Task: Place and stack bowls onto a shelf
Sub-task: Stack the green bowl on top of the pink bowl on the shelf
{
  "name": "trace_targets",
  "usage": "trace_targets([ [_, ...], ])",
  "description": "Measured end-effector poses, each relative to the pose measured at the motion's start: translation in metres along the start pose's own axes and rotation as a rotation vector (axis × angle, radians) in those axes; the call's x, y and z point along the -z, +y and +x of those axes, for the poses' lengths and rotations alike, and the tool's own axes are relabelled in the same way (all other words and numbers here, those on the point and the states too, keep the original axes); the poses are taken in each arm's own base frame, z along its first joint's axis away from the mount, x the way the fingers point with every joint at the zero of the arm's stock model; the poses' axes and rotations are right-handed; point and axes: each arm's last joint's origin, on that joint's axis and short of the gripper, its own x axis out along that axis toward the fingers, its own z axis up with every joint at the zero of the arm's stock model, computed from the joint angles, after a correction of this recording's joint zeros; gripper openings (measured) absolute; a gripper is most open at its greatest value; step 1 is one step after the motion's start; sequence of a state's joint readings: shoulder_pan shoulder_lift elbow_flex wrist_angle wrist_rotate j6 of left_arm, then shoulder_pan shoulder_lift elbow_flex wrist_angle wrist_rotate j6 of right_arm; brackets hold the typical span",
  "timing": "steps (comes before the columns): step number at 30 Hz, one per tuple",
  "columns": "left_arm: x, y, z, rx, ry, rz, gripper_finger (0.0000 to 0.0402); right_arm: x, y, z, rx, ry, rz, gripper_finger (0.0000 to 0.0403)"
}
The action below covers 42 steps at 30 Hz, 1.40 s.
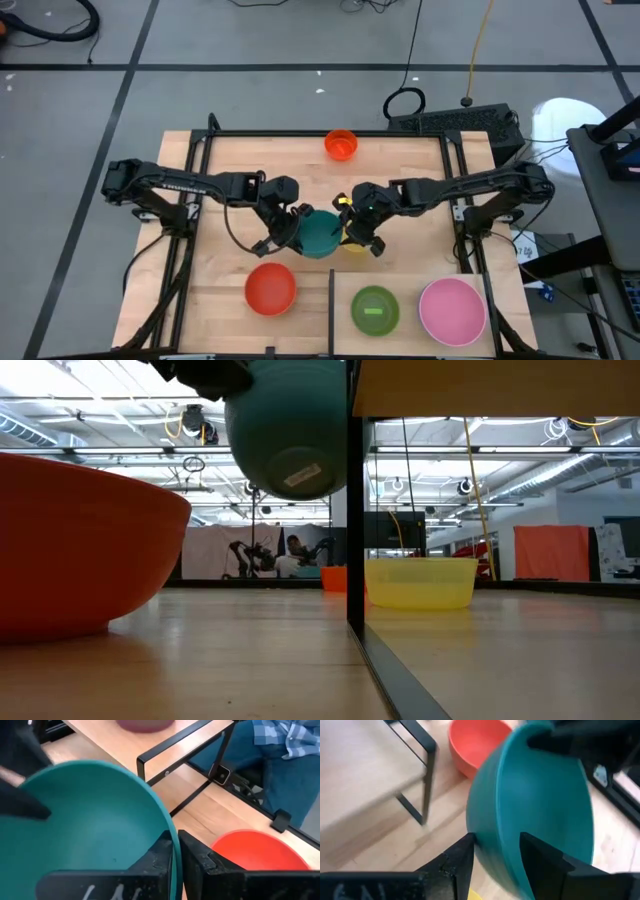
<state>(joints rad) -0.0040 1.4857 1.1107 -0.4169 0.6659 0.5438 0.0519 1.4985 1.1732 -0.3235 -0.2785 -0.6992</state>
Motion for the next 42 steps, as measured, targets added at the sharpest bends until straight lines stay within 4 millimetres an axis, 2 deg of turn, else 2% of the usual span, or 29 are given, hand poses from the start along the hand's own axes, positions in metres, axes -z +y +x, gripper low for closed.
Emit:
trace_targets([
  [8,0.000,0.000,0.000,-0.010,0.001,0.004,0.0024,0.003,0.000,0.005,-0.078,-0.044,0.000,0.0097],
  [14,-0.005,0.004,0.000,-0.084,-0.015,0.031,0.0046,0.006,0.002,0.006,-0.106,-0.033,-0.009,0.0043],
  [17,-0.012,0.007,0.000,-0.168,-0.044,0.047,0.0080,0.006,0.003,0.006,-0.106,-0.027,-0.008,0.0029],
  [19,-0.016,0.011,0.000,-0.251,-0.054,0.072,0.0111,0.001,-0.003,0.005,-0.046,-0.051,-0.023,0.0021],
  [21,-0.016,0.010,0.003,-0.297,-0.026,0.070,0.0147,-0.001,-0.002,0.001,-0.031,-0.053,-0.001,0.0013],
  [26,-0.030,0.004,0.010,-0.435,-0.059,0.091,0.0229,-0.008,0.002,-0.005,0.009,-0.047,0.070,0.0003],
  [30,-0.053,-0.012,0.003,-0.605,-0.132,0.129,0.0260,-0.014,0.009,-0.005,0.010,-0.030,0.172,0.0002],
  [34,-0.069,-0.035,-0.005,-0.650,-0.183,0.161,0.0260,-0.019,0.020,-0.001,0.008,0.003,0.267,0.0001],
  [39,-0.079,-0.063,-0.025,-0.726,-0.218,0.004,0.0237,-0.037,0.032,-0.011,0.010,0.120,0.384,0.0001],
  [42,-0.072,-0.073,-0.030,-0.711,-0.172,-0.111,0.0215,-0.053,0.033,-0.026,0.032,0.181,0.463,0.0001],
])
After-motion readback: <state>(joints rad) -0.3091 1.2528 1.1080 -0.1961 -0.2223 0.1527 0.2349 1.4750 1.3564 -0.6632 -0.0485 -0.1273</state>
